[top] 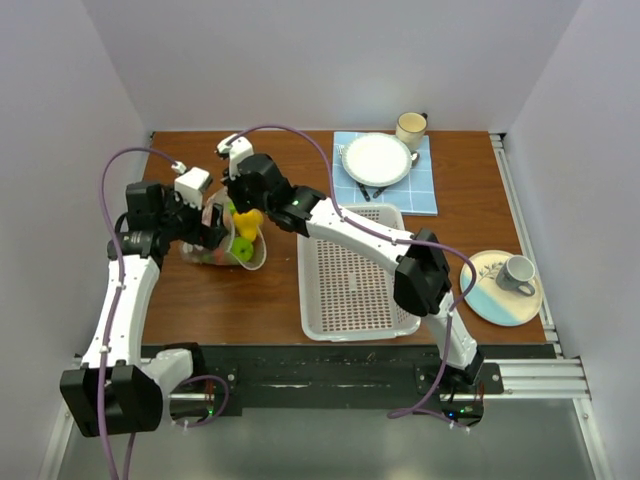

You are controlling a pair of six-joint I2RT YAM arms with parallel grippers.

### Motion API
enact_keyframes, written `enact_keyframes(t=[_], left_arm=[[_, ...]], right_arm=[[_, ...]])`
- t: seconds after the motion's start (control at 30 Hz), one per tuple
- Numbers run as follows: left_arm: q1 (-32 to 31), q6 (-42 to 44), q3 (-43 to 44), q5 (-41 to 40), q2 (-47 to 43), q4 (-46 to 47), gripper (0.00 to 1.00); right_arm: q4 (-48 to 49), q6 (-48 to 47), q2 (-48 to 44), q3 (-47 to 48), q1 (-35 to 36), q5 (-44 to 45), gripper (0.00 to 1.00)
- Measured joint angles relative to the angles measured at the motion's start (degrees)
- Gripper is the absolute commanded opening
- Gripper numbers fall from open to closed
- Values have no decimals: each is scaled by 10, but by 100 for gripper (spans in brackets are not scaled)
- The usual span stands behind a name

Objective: Open the zip-top bag and remove the fake food

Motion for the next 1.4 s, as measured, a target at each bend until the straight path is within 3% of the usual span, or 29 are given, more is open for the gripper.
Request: enact_keyframes(t=[0.1, 0.3, 0.4, 0.53, 0.7, 0.9, 1.1, 1.2, 1.3, 1.33, 1.4], left_arm=[[-6, -7, 20, 32, -7, -27, 97], [-8, -21, 140, 90, -37, -65, 98], [-9, -33, 149, 109, -70, -66, 98], [-28, -52, 94, 99, -105, -40, 97], [-80, -73, -19, 22, -130, -9, 97], [-95, -76, -66, -52, -155, 38, 95], [-100, -64, -95, -108, -143, 91, 78], [-101, -57, -96, -118, -118, 111, 65], [-103, -50, -96, -127, -101, 124, 42], [-103, -47, -96, -129, -99, 125, 30], [-103, -39, -96, -131, -97, 126, 18]], right_arm=[[-4, 0, 0, 0, 0, 0, 0], [-10, 0, 0, 0, 0, 2, 0], [-11, 0, 0, 0, 2, 2, 0], [-11, 0, 0, 0, 3, 2, 0], [-26, 0, 0, 7, 4, 2, 0], [-35, 1, 0, 10, 4, 2, 0], [-37, 5, 0, 10, 4, 0, 0], [-37, 7, 0, 10, 5, -2, 0], [-37, 7, 0, 10, 6, -2, 0], [-36, 7, 0, 10, 7, -2, 0], [-30, 7, -1, 2, 7, -2, 0]])
